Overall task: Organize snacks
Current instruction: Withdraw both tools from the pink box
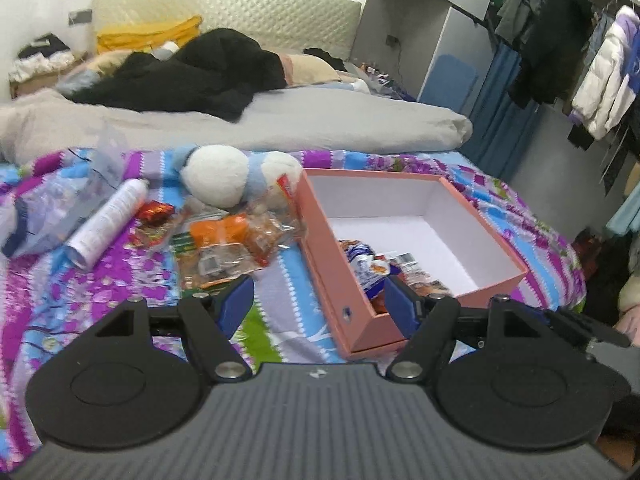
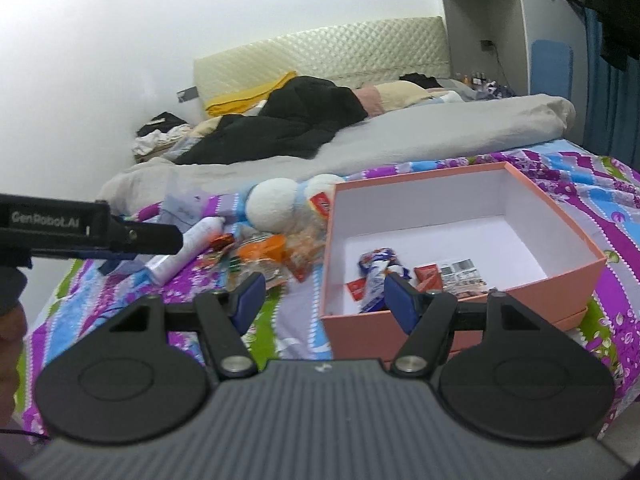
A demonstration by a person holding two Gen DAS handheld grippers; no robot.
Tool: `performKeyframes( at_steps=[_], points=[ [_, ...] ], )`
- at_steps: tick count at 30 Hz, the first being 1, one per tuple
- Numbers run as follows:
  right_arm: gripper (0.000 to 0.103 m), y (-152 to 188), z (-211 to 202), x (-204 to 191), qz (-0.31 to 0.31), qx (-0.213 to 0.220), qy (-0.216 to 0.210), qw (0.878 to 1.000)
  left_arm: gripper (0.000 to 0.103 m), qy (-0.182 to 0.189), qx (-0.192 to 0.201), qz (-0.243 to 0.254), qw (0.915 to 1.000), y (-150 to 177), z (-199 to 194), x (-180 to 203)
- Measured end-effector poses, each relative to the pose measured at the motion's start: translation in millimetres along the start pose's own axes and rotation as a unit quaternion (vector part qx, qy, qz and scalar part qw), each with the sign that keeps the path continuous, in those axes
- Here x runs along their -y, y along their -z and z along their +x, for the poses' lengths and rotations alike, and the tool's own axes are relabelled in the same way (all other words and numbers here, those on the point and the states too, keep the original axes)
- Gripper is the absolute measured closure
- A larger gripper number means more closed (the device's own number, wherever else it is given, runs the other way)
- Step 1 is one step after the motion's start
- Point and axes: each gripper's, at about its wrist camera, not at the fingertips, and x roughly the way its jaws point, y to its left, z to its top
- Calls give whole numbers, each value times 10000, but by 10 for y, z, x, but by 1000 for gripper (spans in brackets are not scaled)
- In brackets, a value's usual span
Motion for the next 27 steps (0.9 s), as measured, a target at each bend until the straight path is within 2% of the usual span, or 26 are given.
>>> performKeyframes(
  at_steps=[4,11,17,27],
  points=[
    [35,78,-105,-144,-139,-42,-89,9999,27,-95,27,103,9999,148,-176,-20],
    [35,276,-192,-340,-372,-151,-227,9989,27,-338,-58,-193,9992,417,-348,-207],
    [35,384,-141,-419,-422,-239,-308,9983,27,-526,-138,-235,9982,520,-330,-333],
    [35,371,55,-470,-487,-241,-313,9980,27,-487,-126,-474,9976,527,-151,-478]
  ],
)
